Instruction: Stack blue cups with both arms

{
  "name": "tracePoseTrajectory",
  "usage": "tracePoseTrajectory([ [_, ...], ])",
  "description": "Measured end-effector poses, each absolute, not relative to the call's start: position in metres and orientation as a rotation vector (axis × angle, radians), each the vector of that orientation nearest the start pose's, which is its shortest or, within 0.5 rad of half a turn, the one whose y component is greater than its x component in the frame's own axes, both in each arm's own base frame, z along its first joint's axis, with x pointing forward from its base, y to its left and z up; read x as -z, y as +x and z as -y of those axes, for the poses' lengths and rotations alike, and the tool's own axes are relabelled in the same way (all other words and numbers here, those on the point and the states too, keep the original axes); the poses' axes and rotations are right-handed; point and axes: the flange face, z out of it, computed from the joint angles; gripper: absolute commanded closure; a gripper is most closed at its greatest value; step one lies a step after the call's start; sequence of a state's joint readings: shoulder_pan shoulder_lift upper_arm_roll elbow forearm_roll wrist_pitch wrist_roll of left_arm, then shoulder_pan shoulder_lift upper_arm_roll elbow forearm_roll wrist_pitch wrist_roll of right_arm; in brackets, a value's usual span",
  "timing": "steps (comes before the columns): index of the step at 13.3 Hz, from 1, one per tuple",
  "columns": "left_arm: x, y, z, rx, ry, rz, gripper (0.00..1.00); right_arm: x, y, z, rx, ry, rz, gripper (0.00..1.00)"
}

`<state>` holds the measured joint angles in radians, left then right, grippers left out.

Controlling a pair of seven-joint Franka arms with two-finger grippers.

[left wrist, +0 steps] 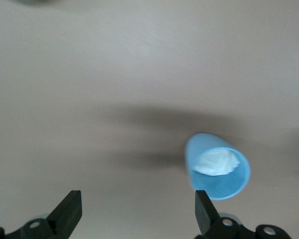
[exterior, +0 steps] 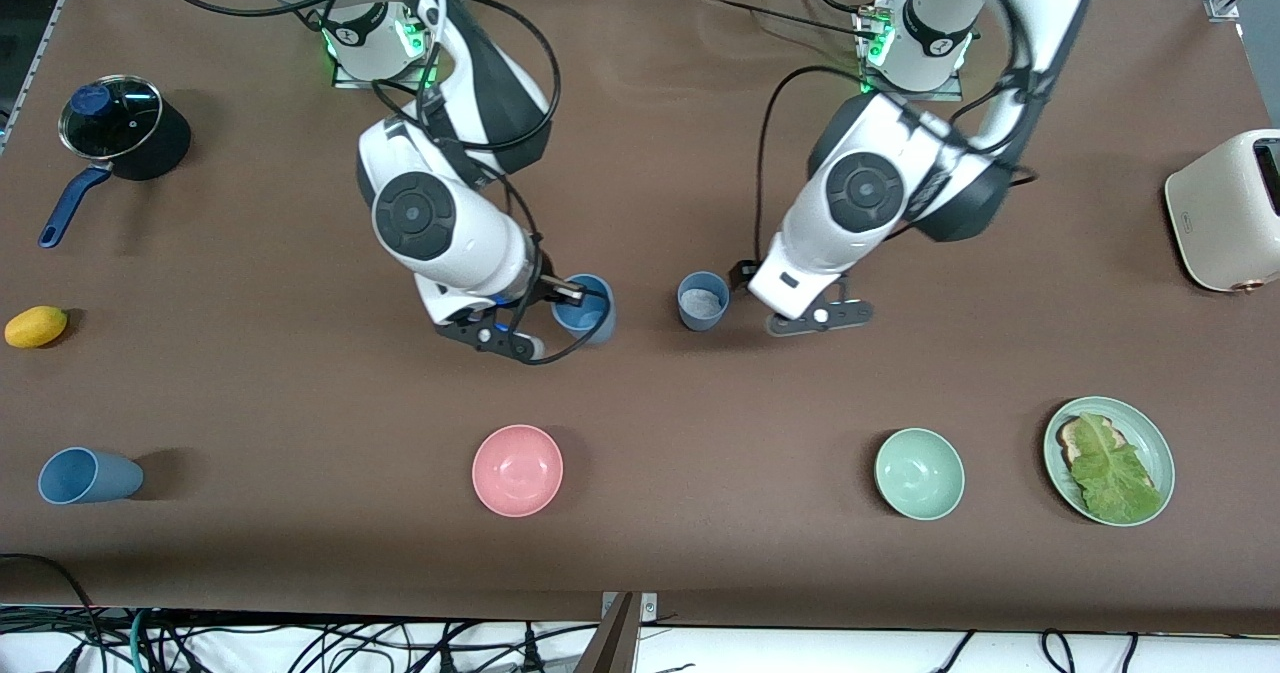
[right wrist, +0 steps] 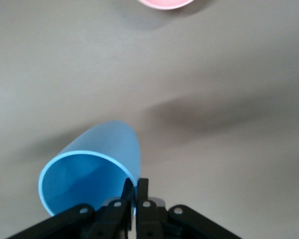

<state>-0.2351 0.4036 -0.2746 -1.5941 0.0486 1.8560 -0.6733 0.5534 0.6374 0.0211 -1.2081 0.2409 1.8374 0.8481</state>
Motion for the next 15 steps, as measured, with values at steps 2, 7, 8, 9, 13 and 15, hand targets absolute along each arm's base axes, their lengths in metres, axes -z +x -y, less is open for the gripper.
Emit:
tracePoseTrajectory([
  [2, -0.436, 0.606, 0.258, -0.19, -3.104, 0.203, 0.0, -0.409, 0.594, -0.453, -0.239, -2.883, -0.524, 1.0],
  [7, -0.488, 0.639, 0.128, -0.14, -3.131, 0.102, 0.0, -0.375, 0.546, -0.537, -0.219, -2.844, -0.565, 1.0],
  [8, -0.498, 0.639, 0.108, -0.124, -3.134, 0.092, 0.0, -0.371, 0.542, -0.542, -0.228, -2.849, -0.561, 1.0],
  [9, -0.506, 0.639, 0.094, -0.112, -3.135, 0.078, 0.0, -0.368, 0.541, -0.542, -0.237, -2.848, -0.564, 1.0],
  [13, -0.526, 0.626, 0.077, -0.061, -3.156, 0.058, 0.0, -0.364, 0.544, -0.54, -0.272, -2.831, -0.586, 1.0],
  [15, -0.537, 0.609, 0.056, -0.015, -3.187, 0.042, 0.0, -0.361, 0.543, -0.54, -0.285, -2.836, -0.587, 1.0],
])
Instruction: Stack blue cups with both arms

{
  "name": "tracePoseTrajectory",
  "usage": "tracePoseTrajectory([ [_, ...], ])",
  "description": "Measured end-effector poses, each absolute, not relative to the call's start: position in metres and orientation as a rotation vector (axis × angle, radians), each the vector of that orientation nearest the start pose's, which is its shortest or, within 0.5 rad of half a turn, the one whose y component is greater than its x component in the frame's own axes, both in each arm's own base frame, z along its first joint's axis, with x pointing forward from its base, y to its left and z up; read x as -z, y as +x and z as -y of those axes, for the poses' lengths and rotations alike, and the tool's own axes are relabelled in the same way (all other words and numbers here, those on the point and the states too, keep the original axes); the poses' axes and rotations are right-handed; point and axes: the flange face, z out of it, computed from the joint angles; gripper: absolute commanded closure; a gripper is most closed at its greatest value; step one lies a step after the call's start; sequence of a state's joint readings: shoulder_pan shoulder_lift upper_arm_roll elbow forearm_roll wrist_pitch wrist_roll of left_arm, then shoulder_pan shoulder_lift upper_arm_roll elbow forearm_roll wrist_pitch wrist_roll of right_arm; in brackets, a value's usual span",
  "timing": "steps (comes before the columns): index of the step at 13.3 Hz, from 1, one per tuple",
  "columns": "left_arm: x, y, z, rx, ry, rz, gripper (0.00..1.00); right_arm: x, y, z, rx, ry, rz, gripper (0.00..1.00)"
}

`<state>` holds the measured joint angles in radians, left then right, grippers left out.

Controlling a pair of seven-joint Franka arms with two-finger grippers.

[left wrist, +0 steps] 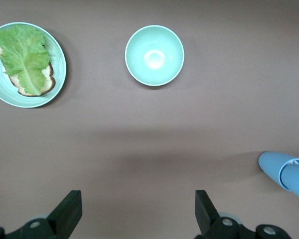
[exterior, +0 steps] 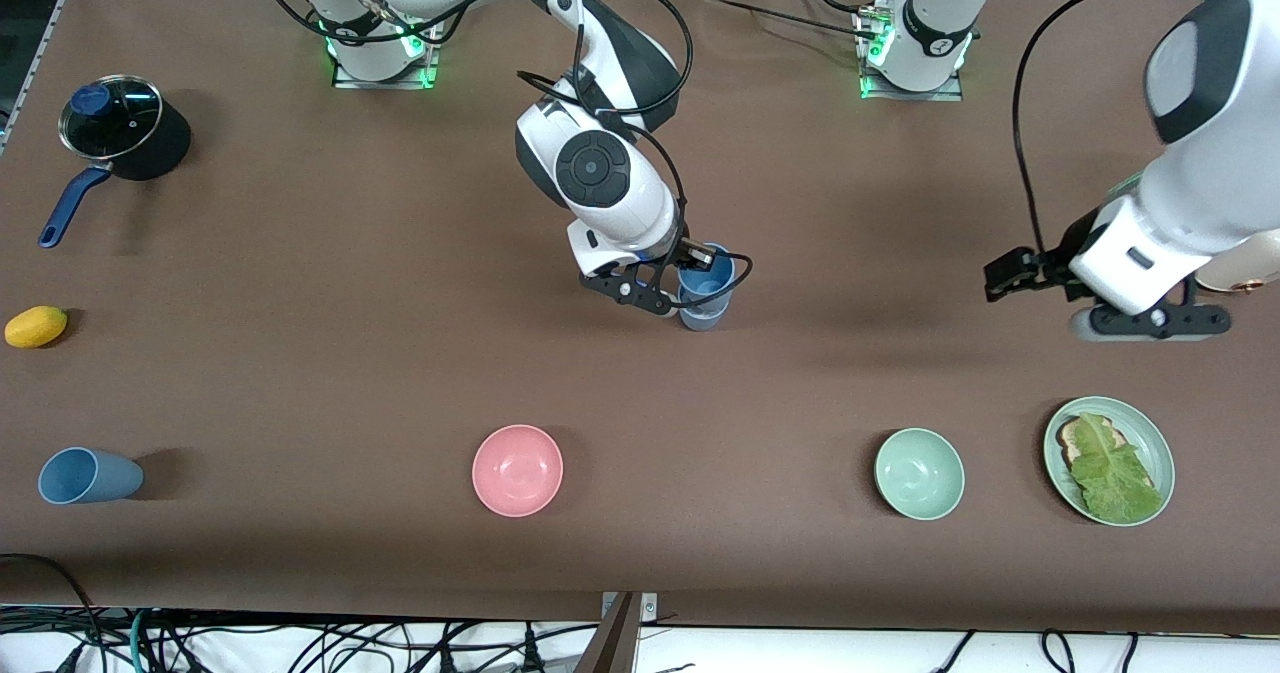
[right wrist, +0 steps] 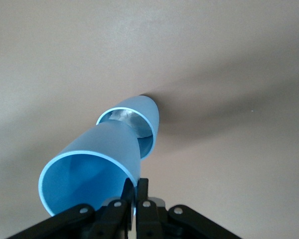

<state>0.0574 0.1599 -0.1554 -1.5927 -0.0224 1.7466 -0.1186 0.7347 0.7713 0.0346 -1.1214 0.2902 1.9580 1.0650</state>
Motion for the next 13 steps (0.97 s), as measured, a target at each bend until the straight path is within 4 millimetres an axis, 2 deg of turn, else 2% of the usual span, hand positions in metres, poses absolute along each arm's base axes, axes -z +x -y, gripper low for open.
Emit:
tracePoseTrajectory([
  [2, -0.548, 0.583, 0.038, 0.026, -3.176, 0.044, 0.0, -0.356, 0.54, -0.539, -0.315, -2.857, -0.585, 1.0],
  [3, -0.553, 0.568, 0.036, 0.047, -3.171, 0.044, 0.0, -0.354, 0.539, -0.539, -0.327, -2.865, -0.585, 1.0],
  [6, -0.561, 0.539, 0.052, 0.058, -3.162, 0.001, 0.0, -0.35, 0.538, -0.538, -0.344, -2.876, -0.586, 1.0],
  [9, -0.558, 0.537, 0.064, 0.047, -3.147, -0.046, 0.0, -0.339, 0.541, -0.536, -0.348, -2.883, -0.599, 1.0],
  [13, -0.549, 0.543, 0.052, 0.006, -3.146, -0.017, 0.0, -0.342, 0.552, -0.529, -0.32, -2.864, -0.621, 1.0],
])
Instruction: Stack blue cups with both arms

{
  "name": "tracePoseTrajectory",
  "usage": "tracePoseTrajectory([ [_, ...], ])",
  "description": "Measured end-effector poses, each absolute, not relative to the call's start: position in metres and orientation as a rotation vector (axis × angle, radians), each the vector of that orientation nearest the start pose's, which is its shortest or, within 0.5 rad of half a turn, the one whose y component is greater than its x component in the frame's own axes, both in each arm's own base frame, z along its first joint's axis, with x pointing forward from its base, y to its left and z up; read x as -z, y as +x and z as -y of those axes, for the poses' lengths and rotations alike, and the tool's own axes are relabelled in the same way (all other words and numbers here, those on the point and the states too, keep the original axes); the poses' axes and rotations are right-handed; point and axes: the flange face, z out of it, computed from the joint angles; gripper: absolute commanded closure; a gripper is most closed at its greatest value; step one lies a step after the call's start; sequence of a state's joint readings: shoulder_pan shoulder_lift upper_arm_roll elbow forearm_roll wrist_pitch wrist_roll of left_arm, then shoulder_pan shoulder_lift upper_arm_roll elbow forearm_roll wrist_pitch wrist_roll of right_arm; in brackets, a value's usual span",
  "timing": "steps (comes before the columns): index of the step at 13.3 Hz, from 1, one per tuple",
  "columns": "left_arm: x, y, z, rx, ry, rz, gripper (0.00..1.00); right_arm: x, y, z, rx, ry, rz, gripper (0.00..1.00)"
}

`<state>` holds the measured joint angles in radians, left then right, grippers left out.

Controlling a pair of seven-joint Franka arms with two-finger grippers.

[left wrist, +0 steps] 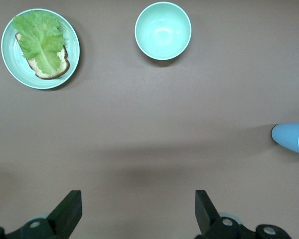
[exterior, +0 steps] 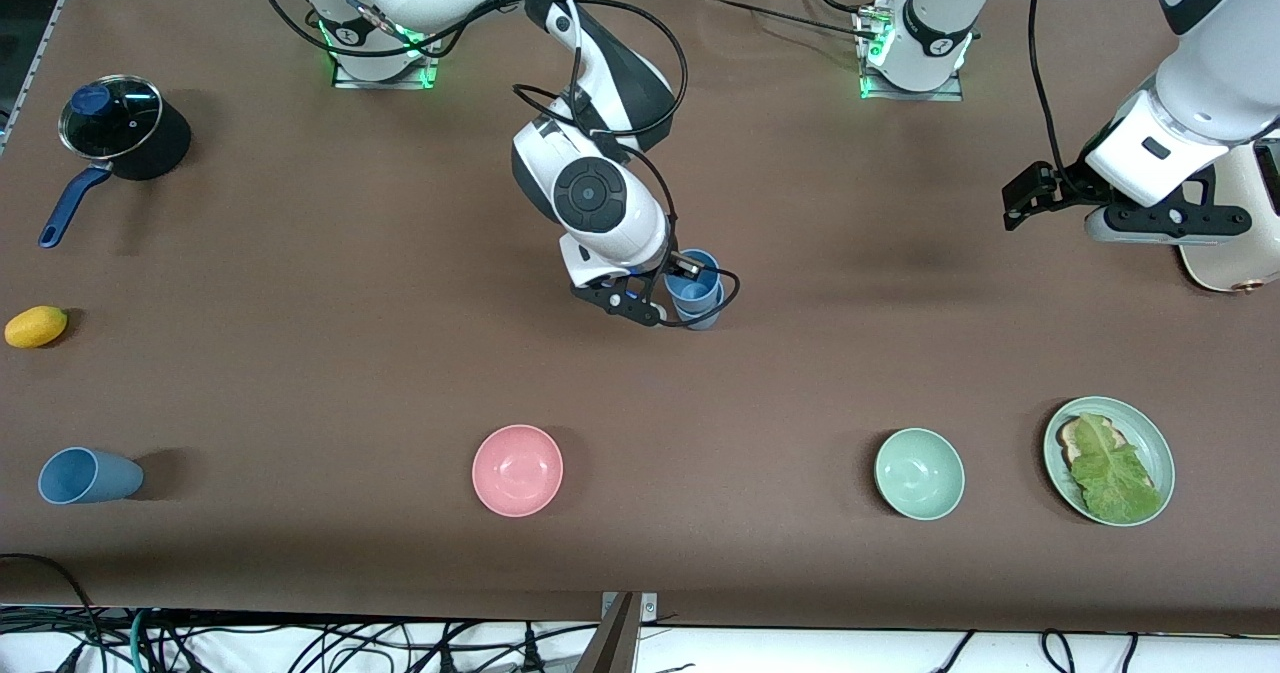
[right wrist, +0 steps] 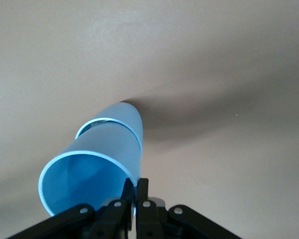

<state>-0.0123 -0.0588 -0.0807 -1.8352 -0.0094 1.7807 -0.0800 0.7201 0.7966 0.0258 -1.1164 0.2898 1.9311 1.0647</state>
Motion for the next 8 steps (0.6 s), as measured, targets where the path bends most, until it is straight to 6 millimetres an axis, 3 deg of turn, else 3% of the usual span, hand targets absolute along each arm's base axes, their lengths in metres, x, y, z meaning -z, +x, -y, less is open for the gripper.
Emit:
tracePoseTrajectory([
  [2, -0.545, 0.545, 0.047, -0.014, -3.146, -0.002, 0.0, -0.339, 0.554, -0.529, -0.307, -2.856, -0.624, 1.0],
  [3, -0.543, 0.545, 0.045, -0.033, -3.145, 0.004, 0.0, -0.337, 0.554, -0.53, -0.301, -2.852, -0.626, 0.94],
  [5, -0.541, 0.544, 0.045, -0.058, -3.144, 0.002, 0.0, -0.333, 0.554, -0.531, -0.303, -2.854, -0.625, 0.55],
  [7, -0.542, 0.544, 0.046, -0.062, -3.143, -0.001, 0.0, -0.331, 0.552, -0.533, -0.306, -2.856, -0.622, 0.01],
  [8, -0.542, 0.544, 0.047, -0.061, -3.143, -0.002, 0.0, -0.331, 0.551, -0.534, -0.307, -2.857, -0.621, 0.0],
])
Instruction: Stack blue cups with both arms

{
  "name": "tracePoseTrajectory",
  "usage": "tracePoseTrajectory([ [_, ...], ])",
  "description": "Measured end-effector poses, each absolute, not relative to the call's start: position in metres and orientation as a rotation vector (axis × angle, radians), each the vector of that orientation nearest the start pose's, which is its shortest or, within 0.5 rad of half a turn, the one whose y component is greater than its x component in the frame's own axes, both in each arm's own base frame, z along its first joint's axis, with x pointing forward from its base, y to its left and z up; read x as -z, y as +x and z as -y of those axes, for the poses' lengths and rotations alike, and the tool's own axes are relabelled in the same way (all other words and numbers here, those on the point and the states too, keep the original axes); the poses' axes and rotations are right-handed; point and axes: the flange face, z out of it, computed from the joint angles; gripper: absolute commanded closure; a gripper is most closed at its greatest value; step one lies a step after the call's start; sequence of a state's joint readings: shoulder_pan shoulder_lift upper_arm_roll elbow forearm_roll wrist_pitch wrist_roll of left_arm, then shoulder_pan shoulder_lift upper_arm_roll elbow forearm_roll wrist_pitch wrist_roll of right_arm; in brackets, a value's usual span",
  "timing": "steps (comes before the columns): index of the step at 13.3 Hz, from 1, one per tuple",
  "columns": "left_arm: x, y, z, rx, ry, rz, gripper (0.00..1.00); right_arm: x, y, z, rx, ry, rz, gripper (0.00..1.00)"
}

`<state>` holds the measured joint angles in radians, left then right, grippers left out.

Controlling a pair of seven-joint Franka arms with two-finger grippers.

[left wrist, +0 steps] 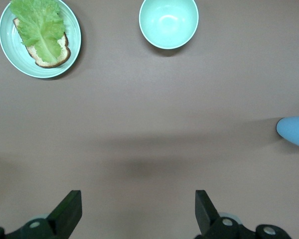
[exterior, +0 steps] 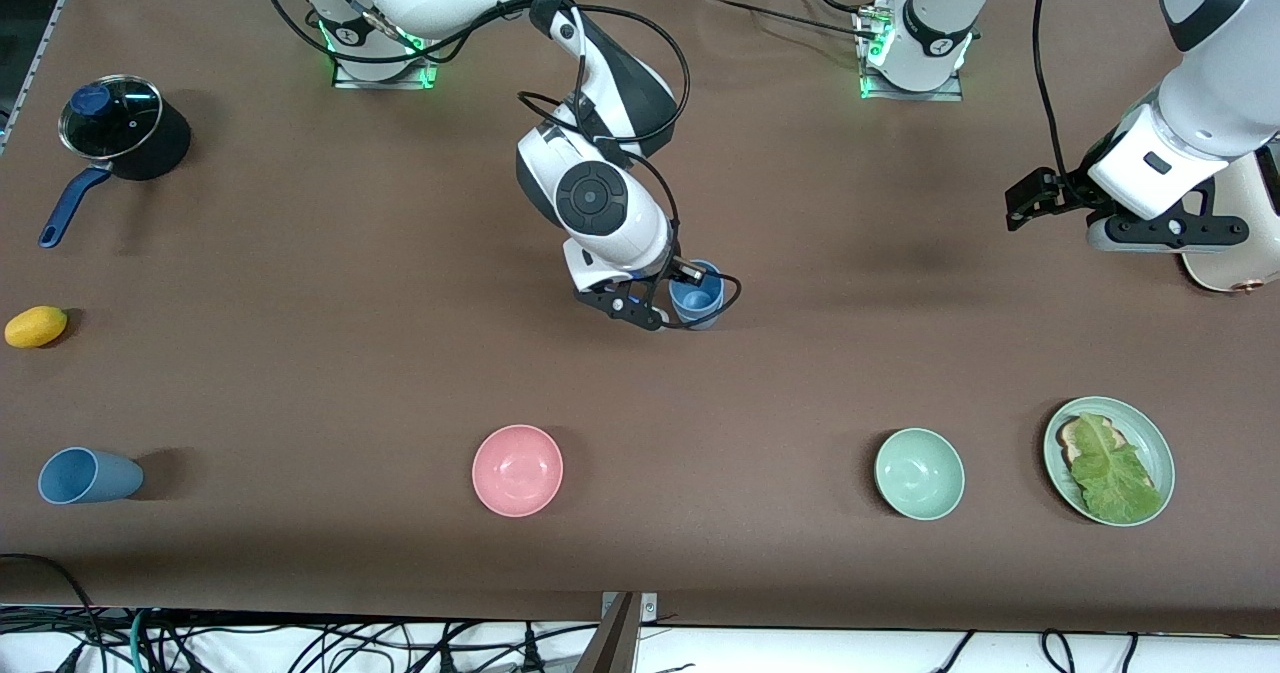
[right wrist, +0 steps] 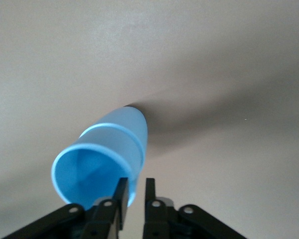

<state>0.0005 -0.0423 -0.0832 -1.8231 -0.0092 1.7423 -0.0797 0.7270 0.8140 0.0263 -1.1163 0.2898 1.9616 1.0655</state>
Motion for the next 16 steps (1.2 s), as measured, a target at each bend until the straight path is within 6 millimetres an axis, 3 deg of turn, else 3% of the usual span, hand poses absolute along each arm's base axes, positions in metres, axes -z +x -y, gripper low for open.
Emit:
tracePoseTrajectory([
  [5, -0.543, 0.544, 0.047, -0.061, -3.143, -0.005, 0.0, -0.337, 0.554, -0.531, -0.28, -2.887, -0.599, 0.0],
  [7, -0.543, 0.544, 0.048, -0.061, -3.143, -0.006, 0.0, -0.345, 0.565, -0.514, -0.293, -2.916, -0.574, 0.0],
  [9, -0.543, 0.544, 0.048, -0.06, -3.143, -0.007, 0.0, -0.363, 0.592, -0.469, -0.305, -2.956, -0.499, 0.0],
  [12, -0.544, 0.544, 0.049, -0.06, -3.143, -0.01, 0.0, -0.383, 0.631, -0.376, -0.391, -3.033, -0.389, 0.0],
  [16, -0.543, 0.542, 0.049, -0.087, -3.141, -0.01, 0.0, -0.362, 0.664, -0.277, -0.425, -3.142, -0.296, 0.0],
])
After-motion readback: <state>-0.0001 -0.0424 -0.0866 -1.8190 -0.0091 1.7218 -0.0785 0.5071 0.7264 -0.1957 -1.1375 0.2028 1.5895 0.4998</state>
